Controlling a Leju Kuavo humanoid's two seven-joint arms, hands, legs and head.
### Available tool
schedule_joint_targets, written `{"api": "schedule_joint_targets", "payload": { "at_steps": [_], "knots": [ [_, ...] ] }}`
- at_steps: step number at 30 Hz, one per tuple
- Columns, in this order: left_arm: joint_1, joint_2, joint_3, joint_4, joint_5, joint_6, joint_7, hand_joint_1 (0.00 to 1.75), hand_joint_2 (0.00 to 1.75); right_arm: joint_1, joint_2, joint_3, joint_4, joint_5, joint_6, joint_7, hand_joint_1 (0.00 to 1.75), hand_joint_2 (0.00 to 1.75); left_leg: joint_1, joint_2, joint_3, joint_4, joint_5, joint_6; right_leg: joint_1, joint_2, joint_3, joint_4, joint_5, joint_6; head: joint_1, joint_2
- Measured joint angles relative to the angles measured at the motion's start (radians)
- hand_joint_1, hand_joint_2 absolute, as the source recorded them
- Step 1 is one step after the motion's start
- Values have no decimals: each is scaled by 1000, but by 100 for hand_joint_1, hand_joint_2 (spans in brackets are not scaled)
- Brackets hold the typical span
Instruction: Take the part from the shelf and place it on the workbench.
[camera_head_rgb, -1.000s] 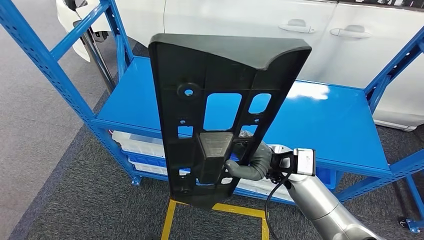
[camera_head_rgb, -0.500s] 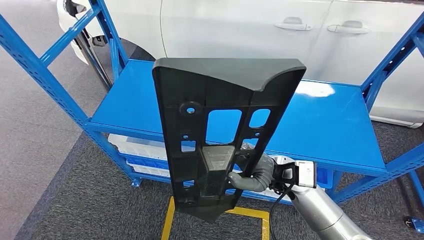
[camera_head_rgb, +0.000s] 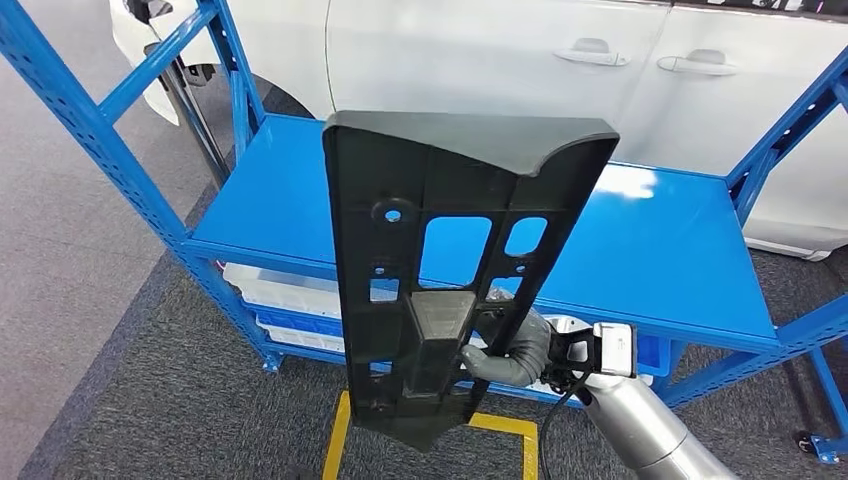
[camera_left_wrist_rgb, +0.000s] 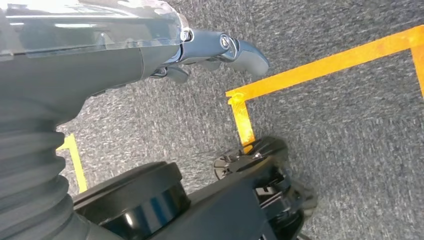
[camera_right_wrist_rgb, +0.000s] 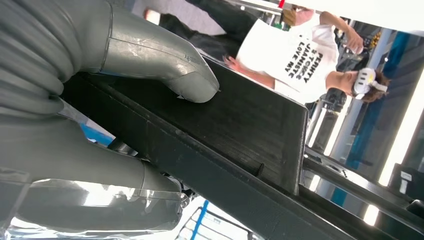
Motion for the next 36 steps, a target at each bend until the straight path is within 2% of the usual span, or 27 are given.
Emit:
{"api": "schedule_joint_targets", "payload": {
  "at_steps": [1,2,3,4,6,8,10,12,13,15,17,18,19,20,22,23,24,27,28,29,31,32,33,34,35,36],
  "knots": [
    [0,0,0,0,0,-1,3,0,175,1,1,-2,1,-2,0,2,175,175,-1,1,-1,1,0,2,-1,0,-34,70,-30,3,0,0],
    [1,0,0,0,0,-2,6,0,175,3,1,-4,2,-4,0,5,175,175,-2,1,-1,1,-1,2,-2,0,-61,126,-48,5,0,0],
    [2,0,1,0,-1,-3,9,0,175,3,2,-6,5,-9,0,9,175,175,-2,1,-1,3,-1,3,-2,0,-72,150,-47,6,0,0],
    [3,0,1,0,-1,-3,11,0,175,2,2,-8,7,-16,0,15,175,175,-3,0,-1,5,-1,3,-2,0,-65,135,-27,6,0,0],
    [3,0,1,0,0,-4,14,0,175,-7,2,-12,10,-33,1,28,175,175,-3,-1,0,11,-3,0,-1,-1,-3,5,41,0,0,0],
    [3,0,2,0,2,-5,15,0,175,-17,3,-14,14,-47,0,39,175,175,-6,-2,-6,18,-3,-7,3,0,47,-102,80,-9,0,0],
    [4,-1,3,0,5,-5,15,0,175,-22,4,-14,18,-54,-3,47,175,175,-8,-2,-12,20,-1,-16,8,0,51,-121,84,-17,0,0],
    [6,0,5,0,7,-5,14,0,175,-22,1,-14,22,-55,-9,51,175,175,-9,-2,-16,23,-6,-26,3,-2,48,-127,92,-29,0,0],
    [7,0,5,0,7,-5,14,0,175,-22,-1,-14,23,-55,-13,51,175,175,-8,-2,-22,40,-23,-32,1,-4,46,-132,98,-36,0,0],
    [8,0,6,0,8,-6,11,0,175,-22,-3,-13,24,-54,-19,51,175,175,-4,-1,-55,129,-93,-42,-1,-7,37,-137,109,-46,0,0],
    [9,0,7,0,8,-6,8,0,175,-19,-3,-11,27,-53,-26,51,175,175,-1,-1,-96,254,-163,-49,0,-9,22,-135,119,-47,0,0],
    [10,0,7,0,8,-7,7,0,175,-17,-3,-11,29,-52,-30,51,175,175,0,-1,-100,285,-175,-52,0,-9,14,-134,125,-46,0,0],
    [10,0,7,0,8,-8,6,0,175,-14,-3,-10,30,-52,-34,51,175,175,1,-1,-85,277,-169,-53,0,-9,5,-131,131,-44,0,0],
    [10,0,8,0,7,-10,5,0,175,-11,-3,-11,31,-51,-37,51,175,175,2,-1,-50,229,-147,-53,0,-9,-3,-129,136,-42,0,0],
    [8,1,8,0,7,-12,5,0,175,-6,-3,-12,32,-51,-41,49,175,175,3,-2,36,90,-105,-48,0,-8,-16,-122,147,-33,0,0],
    [6,1,8,0,6,-13,5,0,175,-5,-3,-14,32,-51,-43,48,175,175,1,-3,63,42,-92,-43,0,-8,-20,-120,153,-27,0,0],
    [6,1,8,0,6,-14,5,0,175,-3,-4,-16,32,-51,-46,48,175,175,-1,-4,73,18,-85,-37,0,-7,-22,-120,160,-20,0,0],
    [8,1,8,0,5,-16,7,0,175,4,-4,-23,32,-51,-52,48,175,175,-6,-3,59,14,-60,-14,-3,-6,-27,-127,175,0,0,0],
    [7,0,8,0,4,-17,7,0,175,8,-3,-26,32,-51,-53,48,175,175,-5,-1,52,12,-49,-5,-5,-5,-35,-117,158,6,0,0],
    [7,0,8,1,3,-18,7,0,175,12,-3,-29,32,-51,-53,48,175,175,-4,1,41,9,-35,2,-7,-5,-48,-88,122,10,0,0],
    [6,0,8,1,1,-21,6,0,175,20,-2,-34,32,-51,-55,48,175,175,-4,3,13,9,-12,10,-9,-5,-84,28,17,15,0,0],
    [7,0,8,1,0,-22,6,0,175,24,-1,-36,32,-50,-56,48,175,175,-6,3,-2,10,-2,11,-9,-5,-97,94,-21,17,0,0],
    [7,0,8,1,0,-23,6,0,175,30,-1,-37,32,-50,-58,48,175,175,-7,3,-18,12,9,11,-9,-5,-100,143,-39,17,0,0],
    [8,0,8,1,0,-24,6,0,175,35,-1,-38,32,-49,-59,48,175,175,-8,3,-33,13,19,11,-9,-5,-86,162,-35,16,0,0],
    [8,0,8,1,-1,-26,6,0,175,38,-1,-38,32,-48,-62,48,175,175,-10,3,-47,15,28,10,-8,-5,-55,144,-15,13,0,0],
    [8,0,8,1,-1,-27,6,0,175,41,-1,-38,32,-47,-64,48,175,175,-11,3,-60,17,37,8,-6,-5,-5,93,7,8,0,0]
  ]
}}
